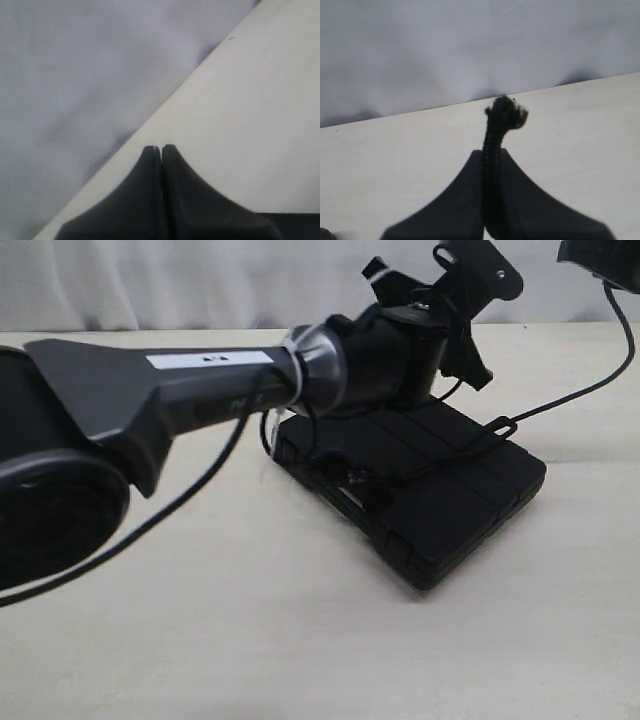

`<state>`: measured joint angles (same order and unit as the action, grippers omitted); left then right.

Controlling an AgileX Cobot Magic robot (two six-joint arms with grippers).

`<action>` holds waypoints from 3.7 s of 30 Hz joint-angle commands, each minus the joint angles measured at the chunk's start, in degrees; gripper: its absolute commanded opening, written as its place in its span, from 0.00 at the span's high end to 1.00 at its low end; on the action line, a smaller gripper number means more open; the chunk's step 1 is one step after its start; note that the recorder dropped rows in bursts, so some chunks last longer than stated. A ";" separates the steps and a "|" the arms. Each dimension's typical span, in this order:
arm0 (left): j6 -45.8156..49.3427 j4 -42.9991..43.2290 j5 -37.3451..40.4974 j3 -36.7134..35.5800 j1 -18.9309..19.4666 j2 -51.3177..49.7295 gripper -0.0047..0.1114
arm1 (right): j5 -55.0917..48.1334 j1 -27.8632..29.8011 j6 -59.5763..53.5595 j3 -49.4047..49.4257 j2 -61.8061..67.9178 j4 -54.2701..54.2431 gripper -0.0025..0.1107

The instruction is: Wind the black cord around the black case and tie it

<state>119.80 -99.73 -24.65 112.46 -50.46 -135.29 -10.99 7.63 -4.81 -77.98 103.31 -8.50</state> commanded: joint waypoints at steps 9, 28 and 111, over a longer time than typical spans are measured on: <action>-69.52 72.55 65.39 3.11 9.78 4.31 0.96 | -1.07 -0.15 0.17 0.00 -0.17 -0.22 0.94; -74.40 76.61 61.33 22.15 1.43 -11.61 0.96 | -2.37 -0.42 0.17 0.00 -0.17 -0.22 0.94; -73.40 81.04 94.61 32.89 6.56 -9.18 0.96 | -16.10 16.58 7.36 -4.61 4.29 3.91 0.47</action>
<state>46.30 -19.31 70.04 145.47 -44.04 -144.98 -25.42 26.17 6.04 -82.14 109.06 -2.89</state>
